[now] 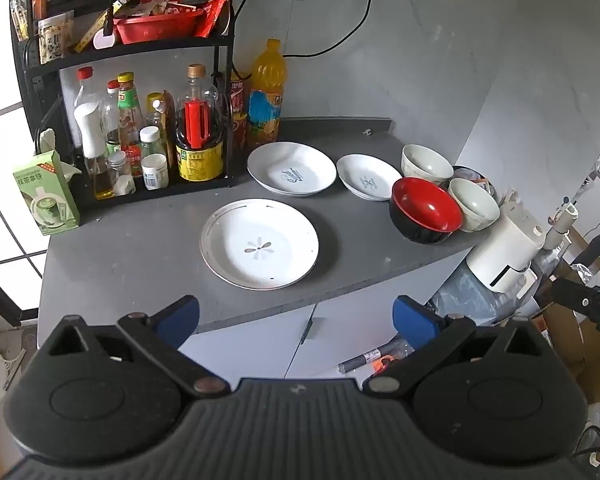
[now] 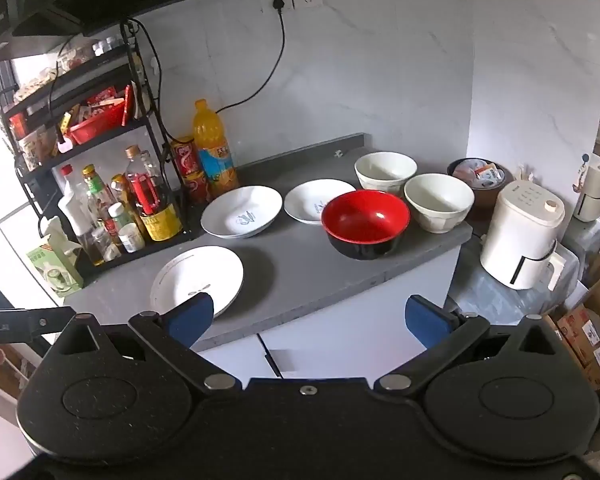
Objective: Organize plates and bowls
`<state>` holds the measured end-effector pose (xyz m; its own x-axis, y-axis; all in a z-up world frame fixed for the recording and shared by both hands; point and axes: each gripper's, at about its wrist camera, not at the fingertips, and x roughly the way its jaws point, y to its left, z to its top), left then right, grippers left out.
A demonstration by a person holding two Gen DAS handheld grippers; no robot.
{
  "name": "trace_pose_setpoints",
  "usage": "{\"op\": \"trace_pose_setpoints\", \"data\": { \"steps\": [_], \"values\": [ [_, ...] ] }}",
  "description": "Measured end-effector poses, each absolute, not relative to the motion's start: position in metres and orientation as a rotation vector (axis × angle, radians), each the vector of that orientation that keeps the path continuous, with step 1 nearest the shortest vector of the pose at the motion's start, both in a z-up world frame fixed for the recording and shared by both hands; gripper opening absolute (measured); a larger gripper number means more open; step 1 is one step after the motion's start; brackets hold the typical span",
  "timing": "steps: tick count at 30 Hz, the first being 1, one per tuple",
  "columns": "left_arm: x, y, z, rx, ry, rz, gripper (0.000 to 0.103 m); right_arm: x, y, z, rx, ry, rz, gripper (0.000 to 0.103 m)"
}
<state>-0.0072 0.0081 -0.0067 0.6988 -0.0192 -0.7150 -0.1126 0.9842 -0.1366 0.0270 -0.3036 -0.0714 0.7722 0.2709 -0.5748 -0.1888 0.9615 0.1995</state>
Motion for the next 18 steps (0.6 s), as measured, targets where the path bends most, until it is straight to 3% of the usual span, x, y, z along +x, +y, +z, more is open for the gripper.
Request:
{"op": "trace_pose_setpoints", "data": {
  "steps": [18],
  "values": [
    [0.005, -0.002, -0.005, -0.175, 0.816, 0.010, 0.102, 0.027, -0.315, -0.077, 0.137, 0.685, 0.165, 0.103]
  ]
}}
